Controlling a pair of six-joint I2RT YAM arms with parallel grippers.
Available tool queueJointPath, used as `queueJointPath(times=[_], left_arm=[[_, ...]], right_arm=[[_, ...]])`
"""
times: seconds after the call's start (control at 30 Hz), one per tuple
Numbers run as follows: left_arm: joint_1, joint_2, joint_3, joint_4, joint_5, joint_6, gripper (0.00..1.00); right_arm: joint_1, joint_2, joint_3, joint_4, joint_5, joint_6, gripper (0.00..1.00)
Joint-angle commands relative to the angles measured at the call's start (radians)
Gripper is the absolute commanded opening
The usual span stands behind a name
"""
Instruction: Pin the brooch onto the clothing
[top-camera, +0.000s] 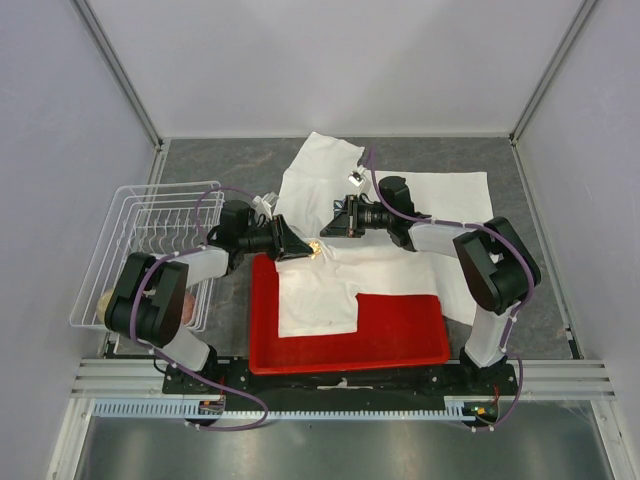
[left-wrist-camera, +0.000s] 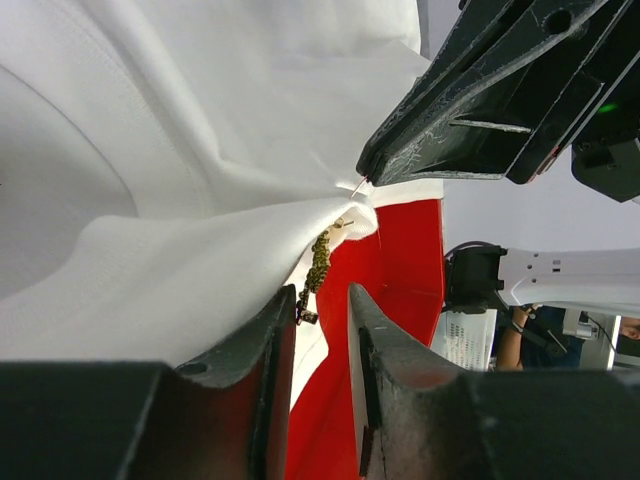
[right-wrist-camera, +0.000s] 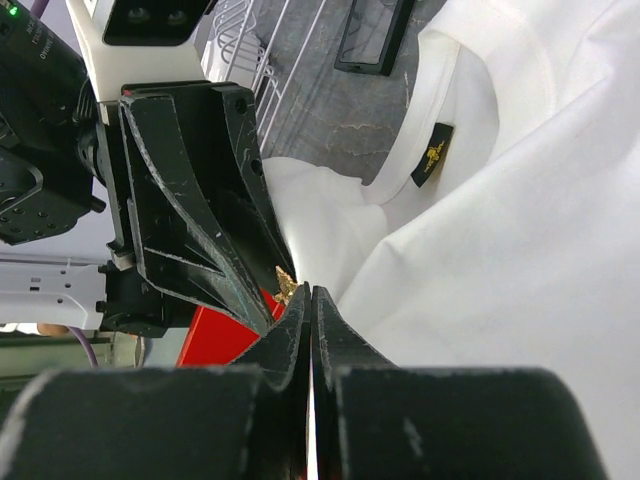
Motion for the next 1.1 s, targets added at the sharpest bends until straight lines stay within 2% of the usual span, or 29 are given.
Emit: queueJointPath(times=[0.0, 0.33, 0.63, 0.9, 1.07], left_arm=[[0.009, -0.036, 0.008, 0.009, 0.037, 0.03, 0.32], [0.024, -0.036, 0.019, 0.012, 0.032, 0.027, 0.36], [0.024, -0.004, 0.045, 0.012, 0.037, 0.019, 0.23], [0.024, 0.002, 0.065, -0.072, 0.043, 0.015, 0.06], [0.024, -0.03, 0.054, -0.12, 0.054, 0.015, 0.02]], right_arm=[[0.001, -0.052, 0.037, 0.021, 0.014, -0.041, 0.0], [0.002, -0.072, 0.053, -0.047, -0.002, -0.145, 0.0], [0.015, -0.085, 0.058, -0.056, -0.005, -0.176, 0.0], [0.06, -0.127, 0.066, -0.152, -0.006, -0.327, 0.0], [0.102, -0.177, 0.063, -0.218, -0.016, -0.432, 0.0]])
